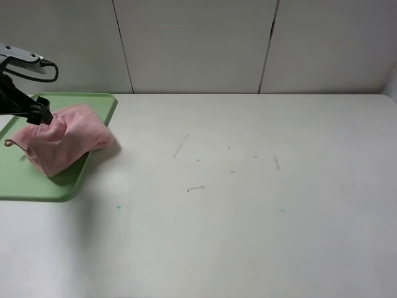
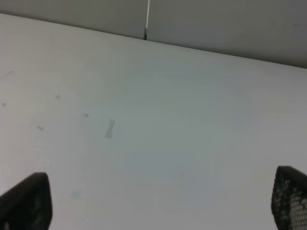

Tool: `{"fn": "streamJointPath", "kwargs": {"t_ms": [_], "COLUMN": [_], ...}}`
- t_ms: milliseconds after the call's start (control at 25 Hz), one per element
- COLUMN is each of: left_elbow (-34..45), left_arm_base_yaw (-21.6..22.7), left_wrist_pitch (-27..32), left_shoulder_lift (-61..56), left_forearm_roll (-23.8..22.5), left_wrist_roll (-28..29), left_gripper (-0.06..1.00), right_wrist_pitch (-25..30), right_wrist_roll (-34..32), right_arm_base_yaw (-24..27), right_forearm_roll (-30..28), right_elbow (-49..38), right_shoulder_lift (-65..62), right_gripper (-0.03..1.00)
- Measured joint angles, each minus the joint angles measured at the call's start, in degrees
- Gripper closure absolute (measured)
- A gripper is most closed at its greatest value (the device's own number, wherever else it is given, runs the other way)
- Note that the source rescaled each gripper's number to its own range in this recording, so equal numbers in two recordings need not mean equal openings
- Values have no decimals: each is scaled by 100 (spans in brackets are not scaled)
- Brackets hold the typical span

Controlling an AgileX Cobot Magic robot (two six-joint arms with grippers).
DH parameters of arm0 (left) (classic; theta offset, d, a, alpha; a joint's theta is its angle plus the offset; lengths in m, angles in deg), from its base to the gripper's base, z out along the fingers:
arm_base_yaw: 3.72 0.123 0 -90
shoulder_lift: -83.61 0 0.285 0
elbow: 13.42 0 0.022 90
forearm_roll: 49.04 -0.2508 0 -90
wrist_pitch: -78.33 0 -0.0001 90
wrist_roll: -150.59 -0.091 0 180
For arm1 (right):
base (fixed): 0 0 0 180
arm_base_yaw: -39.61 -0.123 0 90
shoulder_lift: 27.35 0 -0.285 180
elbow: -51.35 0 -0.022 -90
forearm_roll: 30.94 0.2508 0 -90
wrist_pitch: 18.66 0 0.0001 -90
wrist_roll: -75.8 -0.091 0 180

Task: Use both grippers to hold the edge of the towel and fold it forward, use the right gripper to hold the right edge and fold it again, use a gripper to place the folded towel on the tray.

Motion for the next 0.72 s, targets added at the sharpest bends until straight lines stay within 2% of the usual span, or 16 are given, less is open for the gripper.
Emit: {"fn": "streamJointPath", "kwargs": {"t_ms": [320,720], "left_elbow": [0,0], "left_arm_base_yaw": [0,0], "left_wrist_pitch": [700,2217], "left_shoulder_lift": [-618,-1709], "left_forearm_roll": [0,0], "left_wrist_roll": [31,134], "left_gripper": [-5,-5], "right_wrist_pitch": [0,0], "right_wrist_roll": [0,0], "right_arm_base_yaw": [0,0], "right_forearm_roll": [0,0], "right_elbow": [0,0], "right_shoulder_lift": [0,0], "right_gripper": [-3,-3]}}
